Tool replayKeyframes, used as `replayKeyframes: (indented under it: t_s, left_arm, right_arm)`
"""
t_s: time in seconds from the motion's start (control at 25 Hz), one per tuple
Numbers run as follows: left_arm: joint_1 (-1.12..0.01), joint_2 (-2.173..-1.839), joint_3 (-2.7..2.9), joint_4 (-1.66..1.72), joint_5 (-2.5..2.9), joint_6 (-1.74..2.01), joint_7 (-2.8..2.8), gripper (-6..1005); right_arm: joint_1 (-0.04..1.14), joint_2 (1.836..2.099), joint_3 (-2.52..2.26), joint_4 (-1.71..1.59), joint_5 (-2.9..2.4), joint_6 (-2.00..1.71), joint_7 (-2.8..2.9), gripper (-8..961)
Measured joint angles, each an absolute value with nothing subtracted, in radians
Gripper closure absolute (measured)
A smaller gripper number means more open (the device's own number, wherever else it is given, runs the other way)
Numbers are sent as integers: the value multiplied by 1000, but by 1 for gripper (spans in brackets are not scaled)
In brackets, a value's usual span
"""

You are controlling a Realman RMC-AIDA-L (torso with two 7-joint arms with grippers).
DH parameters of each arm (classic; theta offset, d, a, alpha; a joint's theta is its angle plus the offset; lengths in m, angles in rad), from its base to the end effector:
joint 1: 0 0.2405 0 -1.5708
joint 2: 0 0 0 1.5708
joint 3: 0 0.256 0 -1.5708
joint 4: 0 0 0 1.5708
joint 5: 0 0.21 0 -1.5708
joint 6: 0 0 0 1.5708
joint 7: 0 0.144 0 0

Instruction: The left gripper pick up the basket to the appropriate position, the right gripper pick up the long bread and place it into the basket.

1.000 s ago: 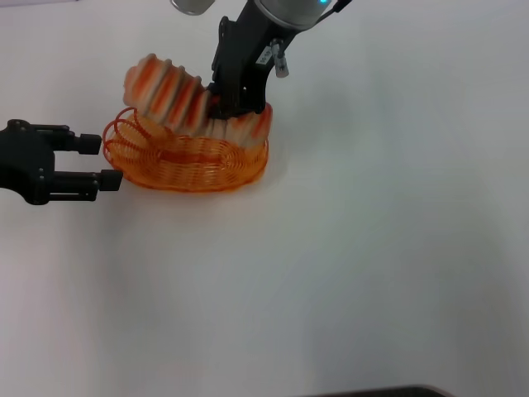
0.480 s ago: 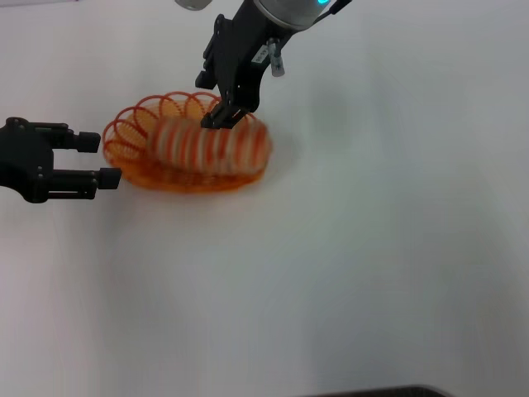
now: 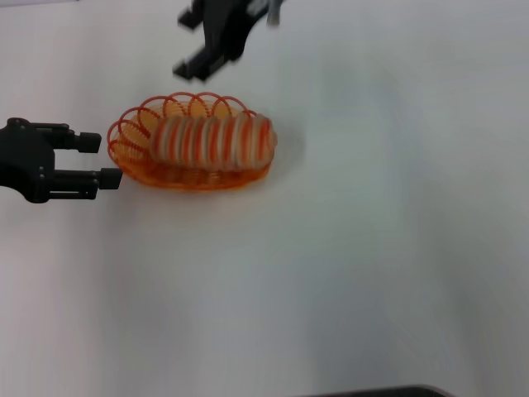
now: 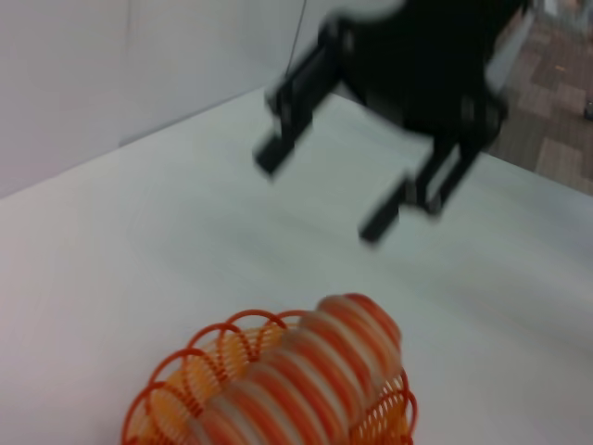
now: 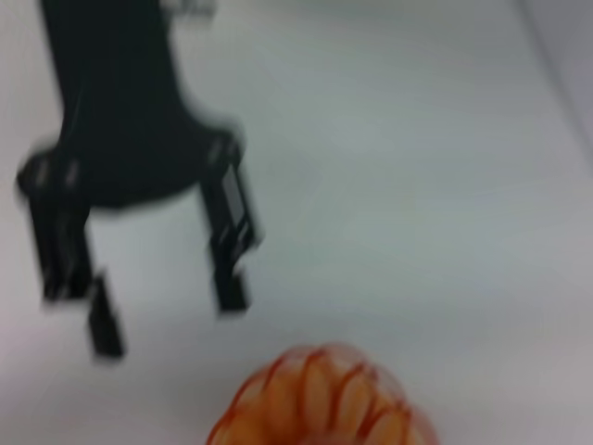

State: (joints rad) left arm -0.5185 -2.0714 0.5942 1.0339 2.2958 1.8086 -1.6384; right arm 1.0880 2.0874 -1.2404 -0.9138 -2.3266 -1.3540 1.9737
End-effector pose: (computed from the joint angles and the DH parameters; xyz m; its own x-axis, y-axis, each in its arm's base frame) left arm -0.2641 0.3175 0.0602 0.8608 0.4305 0.2715 0.4781 -0.8669 -0.1414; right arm 0.0413 0.4190 -0.0433 0.9958 -0.0210 0.0887 -0.0042 -0.9827 -0.1850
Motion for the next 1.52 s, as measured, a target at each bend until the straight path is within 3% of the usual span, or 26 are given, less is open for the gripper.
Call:
replayKeyframes:
  t_s: [0.32,0.6,0.88,1.08,1.36,1.52]
  left_arm:
    - [-526,-2071,602,1034,2301,1797,-1637,305]
    - [-519,-2072,603,1025,2301,1782,-1624,304]
    - [-510,-2072,594,983,2298,1749,-1601,304]
    - [-508,-2073,604,944,2303,1712,-1593,305]
    - [-504,-2078,603,932,2298,1701,-1592,305]
    - [-505,-2080,597,931,2297,1701,-1592,305]
  right_arm:
    - [939,2062,-905,-931,-2136,-1510,1813,219]
    - [688,2056,-796,-933,-1913,-1704,1622,219]
    - [465,2059,-778,-926,-1899,-1673,1517,218]
    - [408,2069,-774,-925,-1959,-1664,1481,190]
    - [399,2086,-784,-896,-2048,-1612,1452,95]
    - [403,2086,-787,-859,-2048,-1588,1425,93]
